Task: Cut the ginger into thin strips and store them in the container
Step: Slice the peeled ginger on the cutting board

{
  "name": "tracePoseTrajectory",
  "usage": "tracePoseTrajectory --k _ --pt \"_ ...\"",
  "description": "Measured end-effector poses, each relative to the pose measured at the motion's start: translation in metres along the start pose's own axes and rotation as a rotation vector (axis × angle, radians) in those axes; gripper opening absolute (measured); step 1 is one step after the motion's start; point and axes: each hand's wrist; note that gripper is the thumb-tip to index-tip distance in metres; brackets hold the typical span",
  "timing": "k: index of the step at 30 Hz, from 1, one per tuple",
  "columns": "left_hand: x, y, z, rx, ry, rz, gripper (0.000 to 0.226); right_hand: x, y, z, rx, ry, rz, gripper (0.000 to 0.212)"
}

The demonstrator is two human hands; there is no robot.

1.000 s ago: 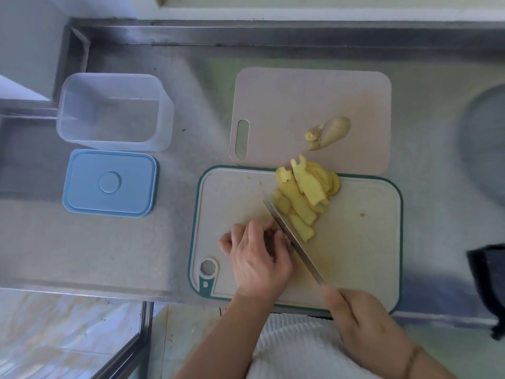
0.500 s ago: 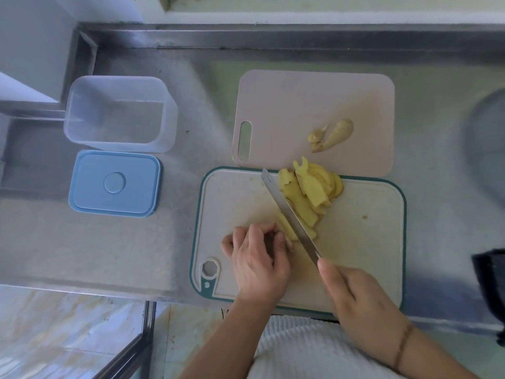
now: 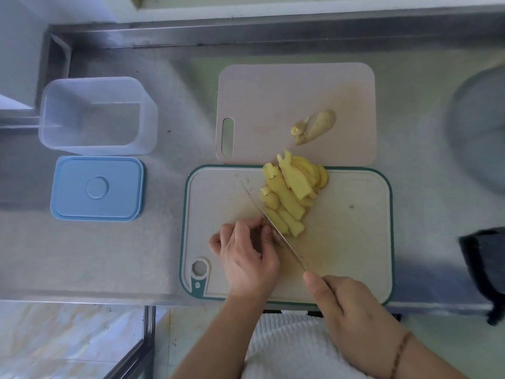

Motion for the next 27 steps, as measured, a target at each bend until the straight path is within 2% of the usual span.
tracePoseTrajectory --k 17,22,27 --pt "-0.003 -0.001 0.000 -0.024 0.006 -0.035 0.013 -0.013 -0.003 -0.011 0.085 0.019 -0.098 0.060" --pt "-0.002 0.001 0.002 -0.033 0.020 -0.038 0.013 -0.035 0.010 -0.012 0.118 0.006 -0.080 0.065" --pt "-0.002 0.000 0.001 -0.043 0.034 -0.025 0.015 -0.022 0.008 -0.005 0.060 0.001 -0.029 0.060"
Point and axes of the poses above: each hand's wrist, its own x-axis away from the middle knuckle, its own y-axis out of the palm, z = x × y, and after that the axes turned 13 degrees about z, right-handed
